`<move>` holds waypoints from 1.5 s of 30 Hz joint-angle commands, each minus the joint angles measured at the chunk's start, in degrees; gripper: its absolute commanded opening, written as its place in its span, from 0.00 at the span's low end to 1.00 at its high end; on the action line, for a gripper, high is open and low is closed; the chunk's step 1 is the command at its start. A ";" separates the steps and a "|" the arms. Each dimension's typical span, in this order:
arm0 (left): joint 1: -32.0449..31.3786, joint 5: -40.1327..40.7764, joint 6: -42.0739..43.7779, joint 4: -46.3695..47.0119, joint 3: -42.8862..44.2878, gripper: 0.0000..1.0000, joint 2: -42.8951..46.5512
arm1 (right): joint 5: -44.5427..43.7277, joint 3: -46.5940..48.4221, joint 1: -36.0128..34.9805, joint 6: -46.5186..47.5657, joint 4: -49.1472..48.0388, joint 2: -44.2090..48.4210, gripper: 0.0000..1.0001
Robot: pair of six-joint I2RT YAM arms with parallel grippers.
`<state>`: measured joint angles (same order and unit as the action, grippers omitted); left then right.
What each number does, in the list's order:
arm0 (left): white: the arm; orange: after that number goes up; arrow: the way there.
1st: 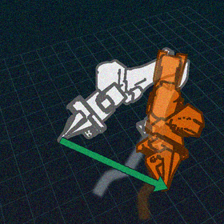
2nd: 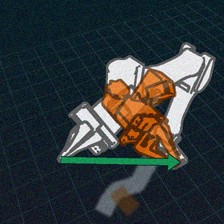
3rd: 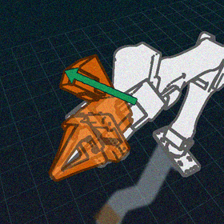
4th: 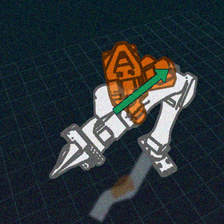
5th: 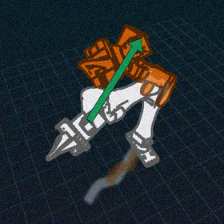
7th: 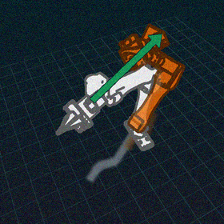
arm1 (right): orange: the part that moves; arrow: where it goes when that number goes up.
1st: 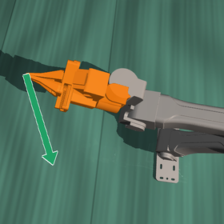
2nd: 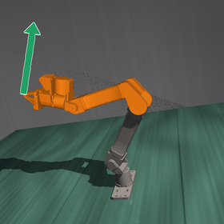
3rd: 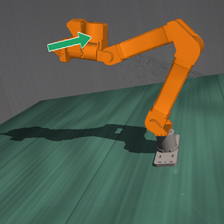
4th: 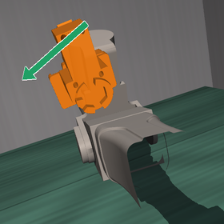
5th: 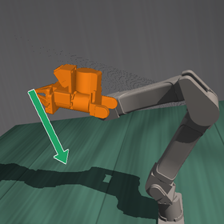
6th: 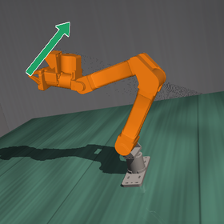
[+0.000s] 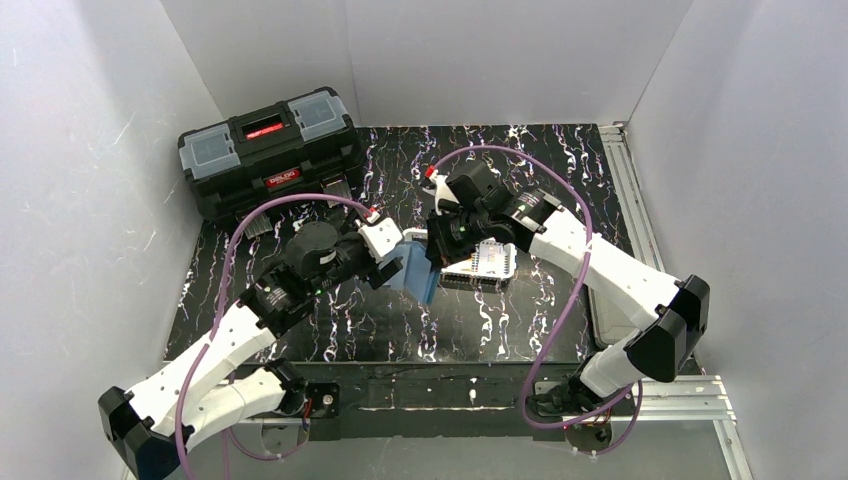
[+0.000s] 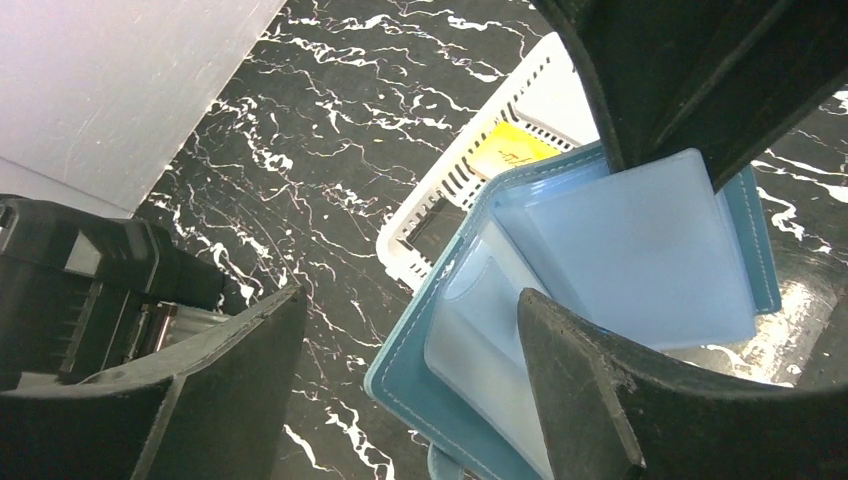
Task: Put the credit cards into the card holder
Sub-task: Turn over the card slot in the card holder.
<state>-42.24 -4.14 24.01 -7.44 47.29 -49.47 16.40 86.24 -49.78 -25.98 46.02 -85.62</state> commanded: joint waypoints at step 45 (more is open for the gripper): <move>6.21 -23.10 -12.89 8.65 -3.64 0.80 -2.90 | -27.94 25.22 -11.22 1.95 26.10 -14.29 0.01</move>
<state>-35.75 -28.21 9.67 -1.76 43.94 -51.55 -14.57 110.78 -60.55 -24.80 73.36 -102.72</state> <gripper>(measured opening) 0.804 0.068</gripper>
